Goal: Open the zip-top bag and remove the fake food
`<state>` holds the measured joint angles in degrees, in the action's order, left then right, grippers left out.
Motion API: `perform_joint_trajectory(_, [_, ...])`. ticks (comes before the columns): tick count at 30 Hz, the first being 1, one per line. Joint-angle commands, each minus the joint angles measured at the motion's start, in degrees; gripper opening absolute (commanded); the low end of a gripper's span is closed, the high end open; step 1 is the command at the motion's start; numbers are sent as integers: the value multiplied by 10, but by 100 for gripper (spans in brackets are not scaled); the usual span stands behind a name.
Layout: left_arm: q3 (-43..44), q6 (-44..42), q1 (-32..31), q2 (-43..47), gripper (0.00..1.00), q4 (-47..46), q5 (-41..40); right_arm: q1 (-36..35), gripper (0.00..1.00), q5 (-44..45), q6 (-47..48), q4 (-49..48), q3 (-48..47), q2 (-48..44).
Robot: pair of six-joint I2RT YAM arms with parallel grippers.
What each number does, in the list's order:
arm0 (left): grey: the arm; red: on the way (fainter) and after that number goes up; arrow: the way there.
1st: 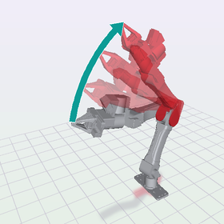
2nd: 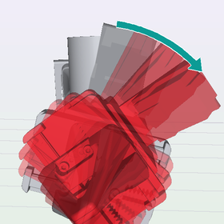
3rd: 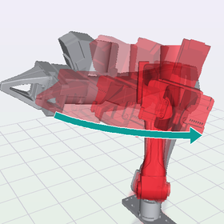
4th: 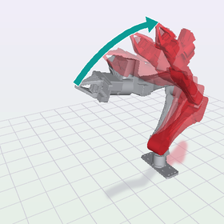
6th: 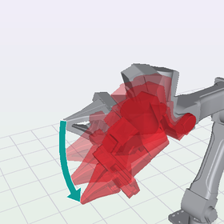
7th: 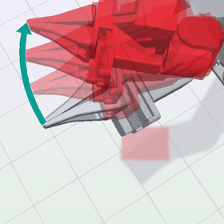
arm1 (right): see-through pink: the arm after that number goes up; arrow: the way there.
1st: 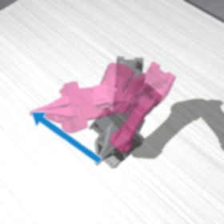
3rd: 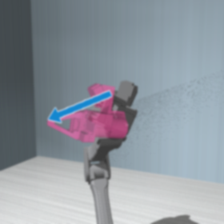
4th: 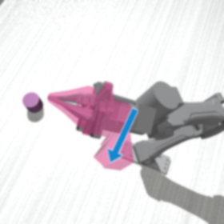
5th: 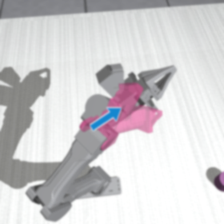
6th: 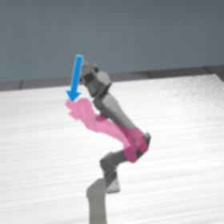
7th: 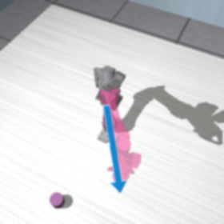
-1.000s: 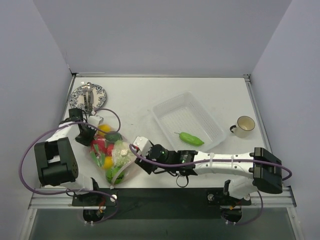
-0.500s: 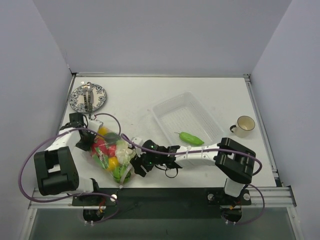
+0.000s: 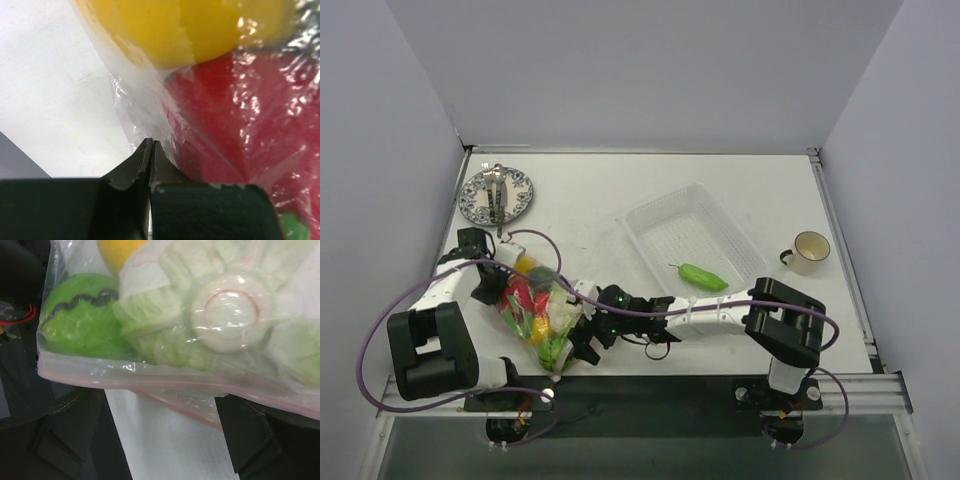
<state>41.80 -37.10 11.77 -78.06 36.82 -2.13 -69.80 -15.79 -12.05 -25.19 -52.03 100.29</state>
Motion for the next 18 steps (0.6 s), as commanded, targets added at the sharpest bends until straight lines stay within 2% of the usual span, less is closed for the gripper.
perform_joint_trajectory(1, [3,6,-3,19,0,53,16,-56,100,52,67,-12,-41,-4])
perform_joint_trajectory(6, [-6,14,-7,44,0,80,35,-53,100,228,45,-23,-60,28])
perform_joint_trajectory(11, [-15,-2,-7,77,0,110,39,-3,100,265,-5,-61,-62,30])
perform_joint_trajectory(18, [-21,-12,-8,103,0,142,53,18,100,306,-25,-74,-74,35])
